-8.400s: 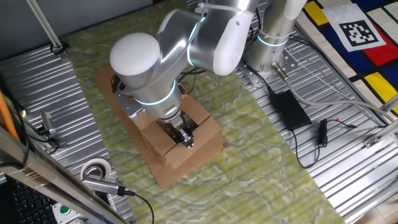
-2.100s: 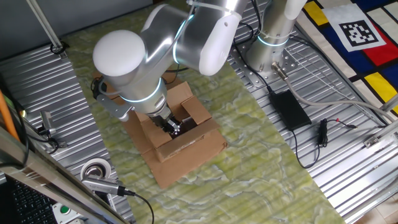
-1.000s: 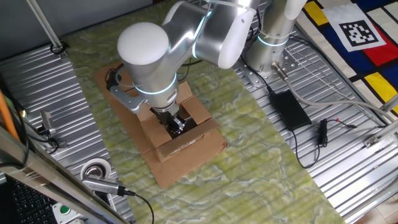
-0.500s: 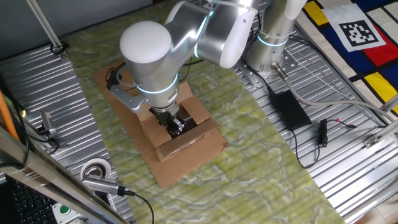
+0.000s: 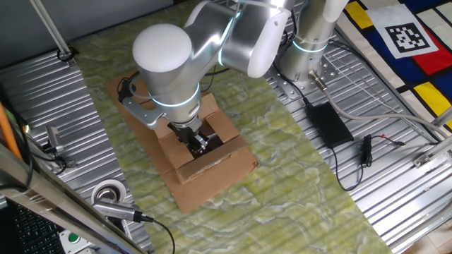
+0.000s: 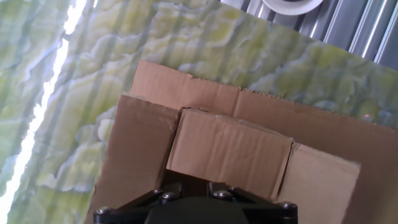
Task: Open a box
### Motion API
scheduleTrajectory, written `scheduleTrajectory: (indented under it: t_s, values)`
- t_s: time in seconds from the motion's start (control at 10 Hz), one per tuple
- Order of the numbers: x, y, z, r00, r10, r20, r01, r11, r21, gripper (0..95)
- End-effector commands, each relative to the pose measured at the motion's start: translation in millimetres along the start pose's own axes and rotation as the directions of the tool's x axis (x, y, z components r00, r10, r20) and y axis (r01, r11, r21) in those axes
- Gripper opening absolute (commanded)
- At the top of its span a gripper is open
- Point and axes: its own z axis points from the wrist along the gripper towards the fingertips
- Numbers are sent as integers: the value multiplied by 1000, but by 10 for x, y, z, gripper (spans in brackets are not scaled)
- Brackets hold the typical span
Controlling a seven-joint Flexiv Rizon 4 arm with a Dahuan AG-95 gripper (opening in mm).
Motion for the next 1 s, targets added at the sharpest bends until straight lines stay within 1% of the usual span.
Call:
scheduleTrajectory:
  t_s: [0.1, 0.8, 1.0]
  values:
    - [-7, -1, -12, 1000, -3, -1, 3, 1000, 0, 190]
    - [-76, -28, -79, 1000, -10, -8, 10, 1000, -2, 190]
    - [-73, -36, -85, 1000, -29, -11, 29, 1000, 1, 190]
